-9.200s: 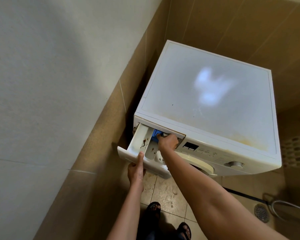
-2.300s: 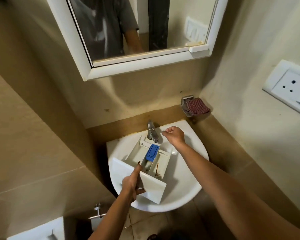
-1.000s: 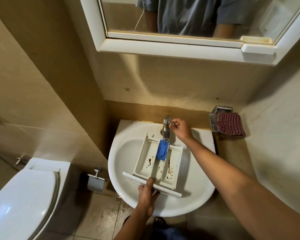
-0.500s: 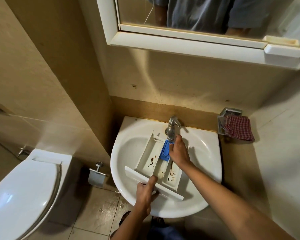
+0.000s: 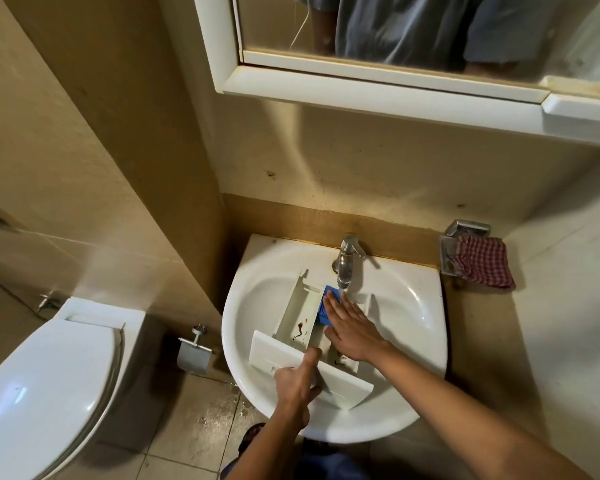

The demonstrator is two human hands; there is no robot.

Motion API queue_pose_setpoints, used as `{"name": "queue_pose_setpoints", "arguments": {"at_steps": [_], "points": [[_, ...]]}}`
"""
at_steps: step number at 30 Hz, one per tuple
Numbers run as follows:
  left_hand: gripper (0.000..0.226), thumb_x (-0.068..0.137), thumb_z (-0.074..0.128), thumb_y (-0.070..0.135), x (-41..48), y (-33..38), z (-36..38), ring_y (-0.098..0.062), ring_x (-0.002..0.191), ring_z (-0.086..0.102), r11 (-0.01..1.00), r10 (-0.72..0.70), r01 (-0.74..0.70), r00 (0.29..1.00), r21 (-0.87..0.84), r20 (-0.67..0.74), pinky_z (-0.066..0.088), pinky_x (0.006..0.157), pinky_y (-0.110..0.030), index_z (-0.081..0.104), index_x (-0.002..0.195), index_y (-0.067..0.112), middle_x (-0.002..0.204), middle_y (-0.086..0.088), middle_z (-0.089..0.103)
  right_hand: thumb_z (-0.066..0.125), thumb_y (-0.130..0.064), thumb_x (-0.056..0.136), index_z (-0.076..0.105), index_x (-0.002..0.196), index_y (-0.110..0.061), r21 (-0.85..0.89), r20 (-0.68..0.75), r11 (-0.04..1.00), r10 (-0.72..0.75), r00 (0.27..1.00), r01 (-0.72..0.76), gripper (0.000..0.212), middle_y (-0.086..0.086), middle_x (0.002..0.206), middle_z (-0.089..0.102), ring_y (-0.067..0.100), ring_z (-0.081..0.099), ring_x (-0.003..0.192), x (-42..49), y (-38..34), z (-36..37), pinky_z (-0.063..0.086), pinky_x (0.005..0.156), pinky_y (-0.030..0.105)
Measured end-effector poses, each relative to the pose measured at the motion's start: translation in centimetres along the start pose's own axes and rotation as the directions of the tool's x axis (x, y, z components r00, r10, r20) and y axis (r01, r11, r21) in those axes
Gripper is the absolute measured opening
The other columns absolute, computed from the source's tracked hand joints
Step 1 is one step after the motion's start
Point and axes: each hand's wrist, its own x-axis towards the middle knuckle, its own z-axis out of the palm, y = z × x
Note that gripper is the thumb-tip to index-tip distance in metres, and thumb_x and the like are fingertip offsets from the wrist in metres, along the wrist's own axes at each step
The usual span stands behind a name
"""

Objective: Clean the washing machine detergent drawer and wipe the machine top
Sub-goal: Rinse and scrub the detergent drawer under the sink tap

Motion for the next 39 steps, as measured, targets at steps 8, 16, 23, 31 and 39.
{"name": "queue_pose_setpoints", "arguments": {"at_steps": [8,16,23,31,39], "points": [[0.043,0.073,0.078,0.022,-0.3,0.1,0.2,-0.027,0.080,0.066,1.000,-0.011,0.010,1.000,-0.022,-0.024,0.059,0.059,-0.037,0.062,0.104,-0.005,0.089,-0.020,0.069,0.022,-0.052,0.098,0.001,0.152,-0.018,0.020,-0.038,0.987,-0.157,0.987,0.158,0.067,-0.006,0.157,-0.007,0.012,-0.015,0.142,-1.7,2.4,-0.6,-0.001,0.120,0.031],[0.052,0.052,0.073,0.033,-1.2,0.5,0.3,-0.024,0.075,0.064,1.000,0.020,-0.020,0.999,-0.004,-0.036,0.059,0.058,-0.034,0.065,0.090,-0.002,0.075,-0.011,0.066,0.020,-0.039,0.103,-0.011,0.150,-0.008,0.172,-0.038,0.985,0.025,0.999,-0.018,0.064,0.007,0.158,-0.017,0.017,-0.018,0.145,0.1,0.4,-0.2,-0.008,0.119,0.032],[0.051,0.071,0.073,0.043,-0.3,2.0,-1.9,-0.027,0.090,0.066,0.989,-0.021,0.014,0.999,0.145,0.043,0.059,0.060,-0.034,0.063,0.103,0.005,0.094,-0.011,0.068,0.023,-0.036,0.102,0.010,0.152,-0.009,0.165,-0.247,0.984,0.113,0.962,-0.073,0.058,0.008,0.160,0.008,0.022,0.003,0.148,-0.4,2.1,-0.6,-0.005,0.115,0.024],[0.059,0.060,0.064,0.050,-1.0,2.6,-2.0,-0.023,0.084,0.066,0.972,-0.068,0.033,0.987,0.234,0.144,0.059,0.064,-0.031,0.065,0.095,0.003,0.082,-0.008,0.067,0.026,-0.036,0.100,0.017,0.150,-0.004,0.057,-0.184,0.998,-0.002,0.983,0.012,0.059,0.014,0.156,0.022,0.026,0.019,0.144,1.0,1.2,-2.3,0.010,0.118,0.035],[0.056,0.068,0.064,0.047,-0.5,1.4,-2.6,-0.024,0.082,0.064,0.961,-0.133,0.075,0.969,0.267,0.207,0.061,0.076,-0.039,0.069,0.102,0.002,0.085,-0.014,0.064,0.028,-0.034,0.100,0.023,0.148,-0.005,0.076,-0.168,0.995,0.077,0.983,-0.065,0.056,0.013,0.155,0.026,0.023,0.022,0.143,0.3,1.9,-3.0,0.017,0.115,0.032]]}}
